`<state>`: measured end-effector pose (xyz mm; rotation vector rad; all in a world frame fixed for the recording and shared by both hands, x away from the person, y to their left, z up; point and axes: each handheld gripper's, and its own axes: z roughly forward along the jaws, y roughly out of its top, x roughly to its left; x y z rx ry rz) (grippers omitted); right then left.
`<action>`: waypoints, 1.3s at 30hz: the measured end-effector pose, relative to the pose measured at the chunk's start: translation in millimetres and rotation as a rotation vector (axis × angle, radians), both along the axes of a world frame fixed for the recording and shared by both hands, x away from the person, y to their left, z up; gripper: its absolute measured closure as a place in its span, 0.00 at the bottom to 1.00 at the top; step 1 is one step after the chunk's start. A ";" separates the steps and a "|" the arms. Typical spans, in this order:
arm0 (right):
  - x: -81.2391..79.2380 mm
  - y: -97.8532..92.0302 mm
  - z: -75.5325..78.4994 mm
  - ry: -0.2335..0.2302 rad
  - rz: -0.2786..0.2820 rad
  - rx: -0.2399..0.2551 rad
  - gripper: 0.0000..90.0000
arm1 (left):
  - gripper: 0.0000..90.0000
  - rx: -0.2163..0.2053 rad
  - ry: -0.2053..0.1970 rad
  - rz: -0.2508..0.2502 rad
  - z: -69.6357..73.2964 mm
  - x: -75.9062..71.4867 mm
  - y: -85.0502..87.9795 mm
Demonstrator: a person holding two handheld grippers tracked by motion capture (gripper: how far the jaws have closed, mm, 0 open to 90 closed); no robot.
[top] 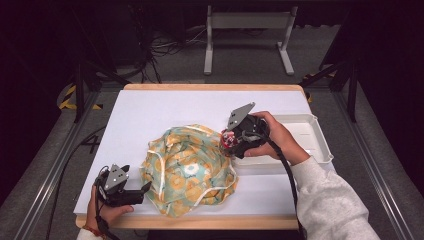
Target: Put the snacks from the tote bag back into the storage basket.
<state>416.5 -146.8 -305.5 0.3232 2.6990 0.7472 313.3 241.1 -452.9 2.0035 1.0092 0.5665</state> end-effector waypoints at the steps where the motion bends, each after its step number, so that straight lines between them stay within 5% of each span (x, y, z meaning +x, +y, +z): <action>1: 0.2 -0.9 0.3 -0.002 -0.007 0.003 0.27 | 0.08 0.002 0.006 -0.002 -0.2 0.2 -0.1; 24: 11.1 -26.5 -1.9 -0.004 -0.093 -0.008 0.27 | 0.08 0.007 0.002 -0.017 -0.6 0.0 -0.8; 39: 28.9 -42.9 -17.5 0.016 -0.175 -0.054 0.27 | 0.08 0.014 0.005 -0.034 -1.6 0.1 -1.5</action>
